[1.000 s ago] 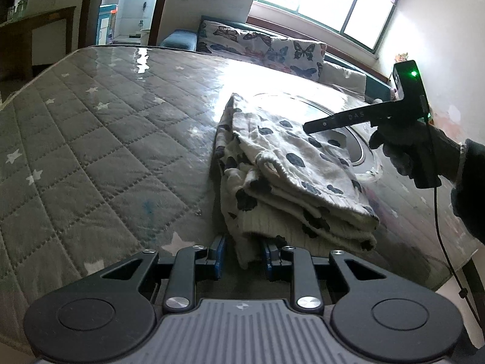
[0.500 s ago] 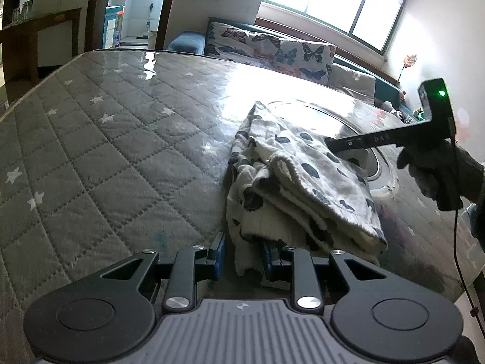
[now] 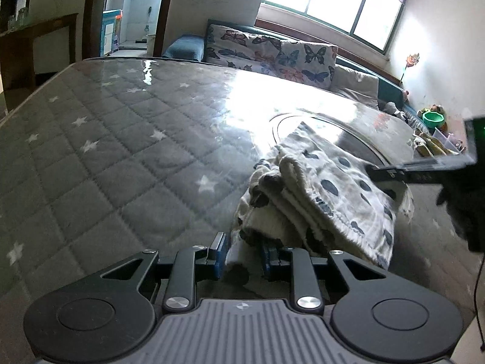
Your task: Fold clothes
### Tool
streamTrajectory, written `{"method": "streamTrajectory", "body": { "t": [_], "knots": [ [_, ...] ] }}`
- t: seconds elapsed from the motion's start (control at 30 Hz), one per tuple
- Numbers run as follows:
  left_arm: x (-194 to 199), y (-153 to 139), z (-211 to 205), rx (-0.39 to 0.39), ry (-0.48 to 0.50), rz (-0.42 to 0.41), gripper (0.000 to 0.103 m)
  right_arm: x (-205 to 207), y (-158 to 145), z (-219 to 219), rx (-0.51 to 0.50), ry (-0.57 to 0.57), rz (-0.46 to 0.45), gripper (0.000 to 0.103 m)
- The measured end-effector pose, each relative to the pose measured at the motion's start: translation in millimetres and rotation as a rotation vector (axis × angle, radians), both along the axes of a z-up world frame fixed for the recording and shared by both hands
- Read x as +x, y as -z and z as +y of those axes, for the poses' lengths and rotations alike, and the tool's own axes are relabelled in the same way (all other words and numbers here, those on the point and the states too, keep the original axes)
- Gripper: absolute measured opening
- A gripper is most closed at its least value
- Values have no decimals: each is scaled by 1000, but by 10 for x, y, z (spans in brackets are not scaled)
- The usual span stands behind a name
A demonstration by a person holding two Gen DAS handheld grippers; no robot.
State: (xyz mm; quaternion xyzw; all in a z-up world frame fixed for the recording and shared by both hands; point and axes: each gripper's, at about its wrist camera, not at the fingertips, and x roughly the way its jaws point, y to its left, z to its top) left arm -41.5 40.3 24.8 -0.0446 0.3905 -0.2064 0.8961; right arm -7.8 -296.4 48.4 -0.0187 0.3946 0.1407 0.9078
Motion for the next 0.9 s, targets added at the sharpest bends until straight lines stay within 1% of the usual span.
{"method": "streamTrajectory", "body": {
  "t": [0.2,0.37,0.6,0.7,0.73,0.77,0.8,0.9],
  "knots": [
    [244,25,-212,10,13,-14,25,-204,-7,-208,-16,103,-15,6],
    [445,31,-428,-5,17,-11,25,-351,-7,-353,-27,184,-26,6],
    [657,29,-671,15,7,-21,28,-512,45,-537,11,259,-29,7],
    [738,25,-719,14,-2,-21,28,-555,37,-541,-8,268,-51,11],
    [746,34,-715,17,-4,-24,29,-576,23,-530,-18,271,-62,12],
    [746,40,-706,19,-8,-21,33,-597,5,-518,-27,274,-73,15],
    [745,45,-697,21,-12,-18,35,-621,-18,-510,-37,276,-86,17],
    [694,46,-644,33,-23,-26,42,-674,-78,-498,-48,281,-119,17]
  ]
}}
